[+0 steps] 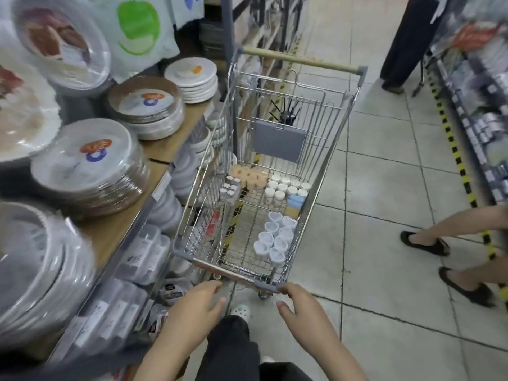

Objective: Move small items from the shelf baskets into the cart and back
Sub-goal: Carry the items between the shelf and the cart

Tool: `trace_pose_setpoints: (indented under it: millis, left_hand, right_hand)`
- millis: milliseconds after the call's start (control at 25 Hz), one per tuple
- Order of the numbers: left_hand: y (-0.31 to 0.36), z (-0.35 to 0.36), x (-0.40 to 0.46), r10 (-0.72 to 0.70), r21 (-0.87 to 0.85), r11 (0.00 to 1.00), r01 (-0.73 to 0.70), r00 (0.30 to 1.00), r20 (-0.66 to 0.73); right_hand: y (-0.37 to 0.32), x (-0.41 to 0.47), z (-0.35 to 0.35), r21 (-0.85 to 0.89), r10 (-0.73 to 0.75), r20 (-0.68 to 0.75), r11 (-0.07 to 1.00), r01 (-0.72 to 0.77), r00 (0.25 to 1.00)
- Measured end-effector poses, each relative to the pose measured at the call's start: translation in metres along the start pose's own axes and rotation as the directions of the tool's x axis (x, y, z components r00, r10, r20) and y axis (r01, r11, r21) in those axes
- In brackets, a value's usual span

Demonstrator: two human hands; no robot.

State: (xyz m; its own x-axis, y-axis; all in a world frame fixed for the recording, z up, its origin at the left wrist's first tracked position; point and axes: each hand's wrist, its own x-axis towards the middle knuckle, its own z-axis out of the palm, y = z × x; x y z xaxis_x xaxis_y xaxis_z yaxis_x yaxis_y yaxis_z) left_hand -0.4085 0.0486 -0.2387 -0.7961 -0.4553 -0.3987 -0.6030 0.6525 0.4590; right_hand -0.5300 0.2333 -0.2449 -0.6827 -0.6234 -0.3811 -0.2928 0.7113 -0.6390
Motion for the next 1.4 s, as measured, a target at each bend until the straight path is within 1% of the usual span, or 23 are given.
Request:
trace_pose_setpoints:
  millis: [240,360,480,600,680,760,880,1000,1080,1160,1280,1400]
  left_hand:
    - [0.011,0.007,0.111,0.114,0.025,0.993,-0.119,0.983,0.141]
    - [0.008,0.022,0.162,0.146,0.026,0.987,-0.156,0.963,0.225]
    - [-0.007,0.044,0.208,0.117,0.067,0.987,-0.146,0.938,0.326]
    - [-0.025,0.067,0.242,0.064,0.061,0.993,-0.097,0.913,0.402]
    - [-0.033,0.086,0.263,0.018,0.067,0.996,-0.052,0.902,0.431]
    - [-0.037,0.105,0.282,-0.022,0.061,0.998,-0.006,0.891,0.454]
    - [-0.039,0.134,0.306,-0.025,0.050,0.999,0.002,0.891,0.454]
    - [-0.046,0.166,0.322,-0.009,-0.008,1.000,0.014,0.909,0.417]
    - [-0.053,0.183,0.332,0.009,-0.017,1.000,-0.003,0.925,0.379]
    - [-0.057,0.195,0.339,0.021,-0.026,1.000,-0.013,0.933,0.360]
    - [-0.062,0.210,0.348,0.031,-0.042,0.999,-0.017,0.937,0.348]
    - [-0.065,0.214,0.351,0.022,-0.079,0.997,0.000,0.959,0.284]
  right_hand:
    - [0.006,0.078,0.019,0.154,0.237,-0.004,0.960,-0.234,0.971]
    - [0.007,0.126,0.041,0.239,0.360,0.056,0.901,-0.362,0.931]
    - [0.021,0.171,0.062,0.261,0.476,0.114,0.833,-0.488,0.872]
    - [0.042,0.201,0.083,0.303,0.597,0.148,0.732,-0.611,0.789]
    - [0.058,0.220,0.099,0.330,0.648,0.136,0.684,-0.651,0.750]
    - [0.072,0.238,0.111,0.327,0.685,0.086,0.667,-0.670,0.724]
    - [0.088,0.258,0.125,0.345,0.733,0.054,0.624,-0.702,0.678]
    - [0.104,0.272,0.147,0.376,0.773,0.032,0.578,-0.724,0.634]
    - [0.106,0.280,0.163,0.369,0.786,-0.031,0.583,-0.724,0.618]
    - [0.107,0.284,0.174,0.309,0.796,-0.094,0.594,-0.743,0.598]
    - [0.113,0.287,0.186,0.201,0.798,-0.116,0.601,-0.773,0.591]
    - [0.119,0.289,0.187,0.151,0.800,-0.173,0.598,-0.787,0.574]
